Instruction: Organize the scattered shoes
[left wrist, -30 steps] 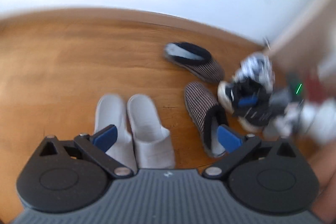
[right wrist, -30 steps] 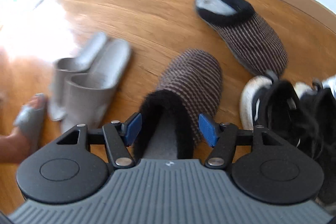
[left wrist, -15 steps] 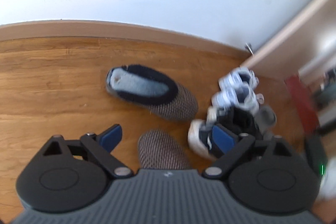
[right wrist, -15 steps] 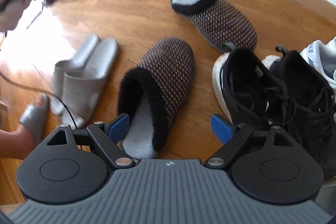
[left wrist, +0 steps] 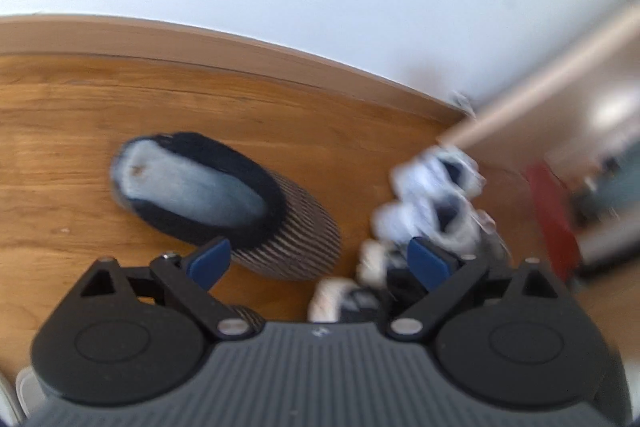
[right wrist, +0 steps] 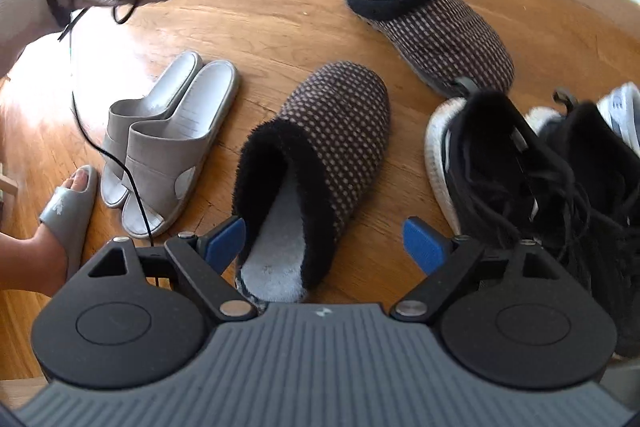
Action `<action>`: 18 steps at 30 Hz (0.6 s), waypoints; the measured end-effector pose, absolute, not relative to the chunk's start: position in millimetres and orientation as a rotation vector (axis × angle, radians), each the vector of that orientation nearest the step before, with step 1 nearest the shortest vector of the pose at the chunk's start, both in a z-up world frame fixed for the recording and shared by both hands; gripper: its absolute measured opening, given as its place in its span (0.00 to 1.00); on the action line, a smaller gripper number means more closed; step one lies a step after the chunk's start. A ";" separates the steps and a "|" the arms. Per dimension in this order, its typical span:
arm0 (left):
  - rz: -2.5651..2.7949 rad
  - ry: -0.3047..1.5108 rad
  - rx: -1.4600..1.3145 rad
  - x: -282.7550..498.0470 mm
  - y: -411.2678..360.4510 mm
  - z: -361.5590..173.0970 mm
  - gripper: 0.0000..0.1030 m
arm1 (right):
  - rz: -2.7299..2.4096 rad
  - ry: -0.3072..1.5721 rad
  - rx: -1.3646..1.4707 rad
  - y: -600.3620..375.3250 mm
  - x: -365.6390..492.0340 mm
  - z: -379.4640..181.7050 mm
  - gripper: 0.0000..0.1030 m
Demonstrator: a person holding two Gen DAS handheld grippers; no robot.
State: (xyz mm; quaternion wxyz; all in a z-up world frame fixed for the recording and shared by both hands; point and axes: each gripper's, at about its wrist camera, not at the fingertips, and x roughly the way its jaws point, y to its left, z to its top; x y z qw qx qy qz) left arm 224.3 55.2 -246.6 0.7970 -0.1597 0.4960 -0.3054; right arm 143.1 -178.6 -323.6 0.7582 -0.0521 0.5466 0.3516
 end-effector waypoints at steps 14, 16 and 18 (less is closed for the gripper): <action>-0.743 1.177 0.361 121.1 -13.0 -292.9 0.34 | 0.695 1.234 -0.036 -202.3 148.0 -336.2 0.85; -0.717 1.170 0.286 129.0 -4.9 -290.9 0.18 | 0.699 1.224 -0.035 -202.8 145.8 -333.9 0.85; -0.693 1.111 0.229 132.6 4.9 -274.2 0.00 | 0.697 1.218 -0.033 -204.7 144.1 -332.4 0.85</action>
